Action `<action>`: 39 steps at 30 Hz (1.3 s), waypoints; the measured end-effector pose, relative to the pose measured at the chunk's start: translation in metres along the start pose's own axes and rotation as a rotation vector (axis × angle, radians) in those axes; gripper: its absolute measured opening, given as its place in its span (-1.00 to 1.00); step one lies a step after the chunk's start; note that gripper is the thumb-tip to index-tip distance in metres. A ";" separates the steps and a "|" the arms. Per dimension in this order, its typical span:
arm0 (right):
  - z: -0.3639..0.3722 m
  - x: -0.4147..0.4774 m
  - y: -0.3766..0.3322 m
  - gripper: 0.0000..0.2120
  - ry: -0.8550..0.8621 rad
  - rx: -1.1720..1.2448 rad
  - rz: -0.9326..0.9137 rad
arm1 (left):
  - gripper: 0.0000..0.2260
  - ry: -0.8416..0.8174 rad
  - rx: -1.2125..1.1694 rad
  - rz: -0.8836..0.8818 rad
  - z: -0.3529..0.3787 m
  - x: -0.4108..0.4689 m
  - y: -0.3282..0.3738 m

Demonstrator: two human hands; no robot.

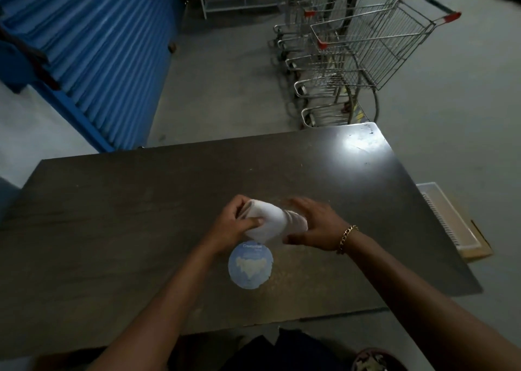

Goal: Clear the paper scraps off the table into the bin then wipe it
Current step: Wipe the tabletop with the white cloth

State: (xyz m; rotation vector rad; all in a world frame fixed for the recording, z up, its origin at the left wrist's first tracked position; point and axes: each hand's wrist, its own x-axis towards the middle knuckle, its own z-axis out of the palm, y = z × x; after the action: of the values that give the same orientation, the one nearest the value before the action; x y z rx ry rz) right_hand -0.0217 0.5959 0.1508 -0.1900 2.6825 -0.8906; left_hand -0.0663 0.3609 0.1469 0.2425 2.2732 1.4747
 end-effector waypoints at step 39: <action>-0.096 -0.042 0.586 -0.74 0.672 0.640 1.156 | -0.14 -0.222 1.153 0.137 0.410 0.249 -0.068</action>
State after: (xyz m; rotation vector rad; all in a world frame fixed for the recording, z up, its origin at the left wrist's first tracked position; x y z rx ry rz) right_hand -0.0300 1.1266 -0.1183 1.8223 2.1274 -1.3772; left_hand -0.1067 0.7628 -0.1198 0.8324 2.6573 0.0005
